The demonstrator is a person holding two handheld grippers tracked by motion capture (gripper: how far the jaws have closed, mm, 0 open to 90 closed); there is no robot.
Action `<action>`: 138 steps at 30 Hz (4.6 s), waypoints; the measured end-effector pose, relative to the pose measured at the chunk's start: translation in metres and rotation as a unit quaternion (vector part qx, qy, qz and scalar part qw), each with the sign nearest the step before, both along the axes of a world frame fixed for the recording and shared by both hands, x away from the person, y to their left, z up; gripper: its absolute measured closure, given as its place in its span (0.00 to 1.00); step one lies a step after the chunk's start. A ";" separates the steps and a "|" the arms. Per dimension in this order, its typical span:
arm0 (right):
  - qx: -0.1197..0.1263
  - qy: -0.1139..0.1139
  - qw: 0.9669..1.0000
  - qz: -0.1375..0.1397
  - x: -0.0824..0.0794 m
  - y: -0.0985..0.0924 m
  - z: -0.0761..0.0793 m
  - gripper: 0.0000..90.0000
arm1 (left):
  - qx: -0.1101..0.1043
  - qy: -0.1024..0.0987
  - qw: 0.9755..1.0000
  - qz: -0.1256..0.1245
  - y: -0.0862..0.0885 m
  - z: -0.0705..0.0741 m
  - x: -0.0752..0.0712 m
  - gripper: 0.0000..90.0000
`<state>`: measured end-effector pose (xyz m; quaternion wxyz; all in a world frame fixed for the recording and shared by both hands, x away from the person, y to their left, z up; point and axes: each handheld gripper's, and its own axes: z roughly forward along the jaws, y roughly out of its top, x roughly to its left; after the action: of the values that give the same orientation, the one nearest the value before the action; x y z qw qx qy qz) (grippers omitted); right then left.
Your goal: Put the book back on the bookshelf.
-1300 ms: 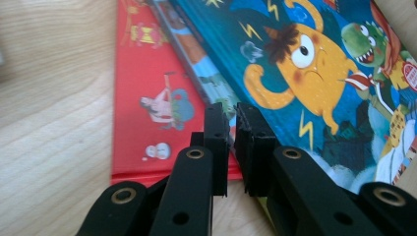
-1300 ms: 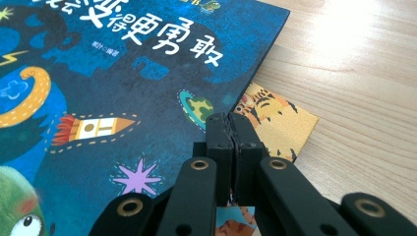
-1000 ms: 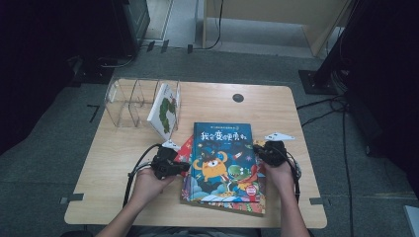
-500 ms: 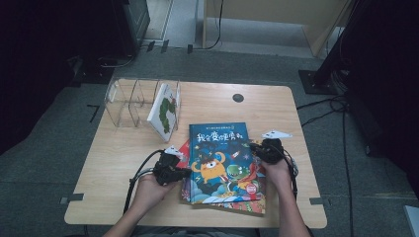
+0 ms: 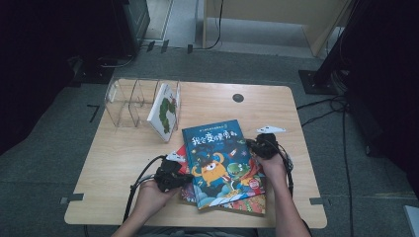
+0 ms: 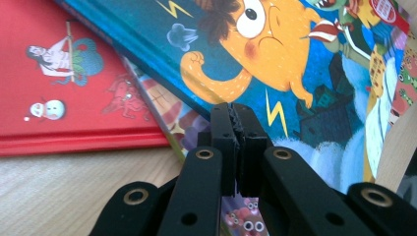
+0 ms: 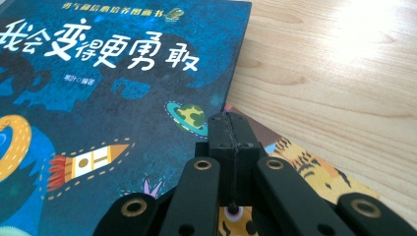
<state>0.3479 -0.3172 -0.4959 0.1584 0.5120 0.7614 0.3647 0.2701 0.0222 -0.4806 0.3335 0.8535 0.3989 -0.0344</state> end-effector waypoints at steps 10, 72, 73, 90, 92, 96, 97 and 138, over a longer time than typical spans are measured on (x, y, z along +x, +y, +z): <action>0.004 -0.025 0.999 -0.023 -0.002 -0.009 0.011 1.00 | 0.003 -0.003 1.000 -0.015 -0.011 0.000 -0.003 0.99; -0.006 0.006 0.999 -0.047 -0.150 -0.058 0.002 1.00 | -0.014 -0.018 0.999 0.034 0.025 0.023 0.075 0.94; -0.008 0.005 0.999 -0.047 -0.149 -0.058 0.002 1.00 | -0.014 -0.019 0.999 0.038 0.027 0.023 0.076 0.94; -0.007 0.004 0.998 -0.070 -0.108 -0.070 -0.002 1.00 | -0.005 -0.016 0.997 0.078 0.051 0.019 0.069 0.91; -0.007 0.003 0.997 -0.072 -0.103 -0.070 -0.002 1.00 | -0.002 -0.017 0.996 0.082 0.054 0.018 0.068 0.91; -0.009 0.001 0.997 -0.070 -0.090 -0.070 -0.002 1.00 | 0.006 -0.018 0.996 0.089 0.060 0.018 0.065 0.87; -0.010 0.000 0.998 -0.069 -0.085 -0.071 -0.002 1.00 | 0.005 -0.017 0.996 0.092 0.061 0.017 0.064 0.86; -0.020 0.003 0.998 -0.065 0.008 -0.062 -0.004 1.00 | 0.017 -0.036 0.995 0.096 0.083 0.003 0.069 0.78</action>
<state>0.3563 -0.3793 -0.4995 0.1900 0.5582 0.7341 0.3368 0.3391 0.1049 -0.4779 0.3345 0.8176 0.4674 0.0352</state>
